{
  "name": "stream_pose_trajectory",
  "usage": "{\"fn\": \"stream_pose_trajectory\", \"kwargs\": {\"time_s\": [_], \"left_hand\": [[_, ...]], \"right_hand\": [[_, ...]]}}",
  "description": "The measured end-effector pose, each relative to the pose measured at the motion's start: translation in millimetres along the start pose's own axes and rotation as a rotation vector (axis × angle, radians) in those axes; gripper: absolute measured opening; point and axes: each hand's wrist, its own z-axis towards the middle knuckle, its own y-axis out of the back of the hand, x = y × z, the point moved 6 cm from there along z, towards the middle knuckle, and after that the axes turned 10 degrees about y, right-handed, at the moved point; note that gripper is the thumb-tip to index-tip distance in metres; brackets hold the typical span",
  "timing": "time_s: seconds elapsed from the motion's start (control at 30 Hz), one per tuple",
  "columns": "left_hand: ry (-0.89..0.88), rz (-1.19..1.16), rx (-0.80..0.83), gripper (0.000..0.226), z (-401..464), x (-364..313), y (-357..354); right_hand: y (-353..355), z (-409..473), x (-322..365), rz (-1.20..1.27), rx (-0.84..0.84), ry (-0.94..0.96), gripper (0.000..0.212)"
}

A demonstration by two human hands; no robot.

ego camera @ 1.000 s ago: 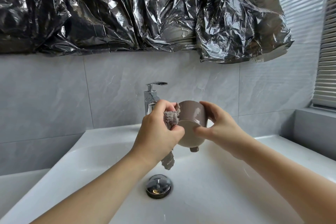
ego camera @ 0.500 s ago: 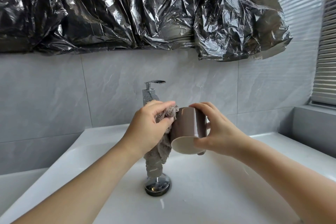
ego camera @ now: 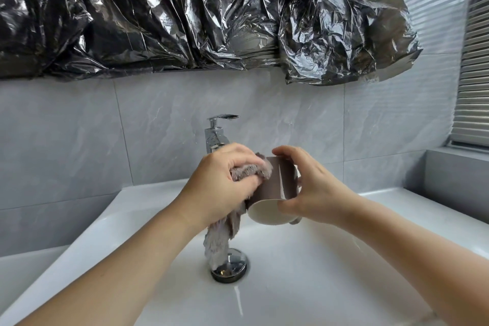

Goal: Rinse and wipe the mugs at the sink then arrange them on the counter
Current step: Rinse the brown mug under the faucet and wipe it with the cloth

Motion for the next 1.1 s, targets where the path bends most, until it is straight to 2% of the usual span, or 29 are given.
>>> {"fn": "stream_pose_trajectory", "kwargs": {"time_s": [0.07,0.1,0.27,0.37,0.5,0.7,0.9,1.1], "left_hand": [[-0.011,0.003,0.162,0.02,-6,-3,-11],[-0.014,0.027,0.193,0.021,-7,-3,-14],[0.044,0.181,0.273,0.032,-7,-1,-15],[0.134,0.346,0.337,0.038,-12,5,-21],[0.239,0.404,0.402,0.045,-16,14,-29],[0.225,0.357,0.418,0.047,-20,18,-34],[0.173,0.344,0.331,0.053,-17,20,-29],[0.205,0.256,0.291,0.053,-14,25,-20]], "right_hand": [[5,-2,-4,-0.006,-0.043,-0.028,0.09],[7,-2,-5,-0.01,-0.054,-0.033,0.09],[4,-1,1,-0.028,0.007,-0.008,0.091],[0,0,3,-0.18,0.049,0.068,0.106],[-12,-1,3,-0.263,0.165,0.104,0.116],[-15,-2,1,-0.276,0.181,0.129,0.111],[-15,0,3,-0.264,0.15,0.176,0.106],[-10,-1,-16,-0.203,0.244,0.035,0.104]]}}
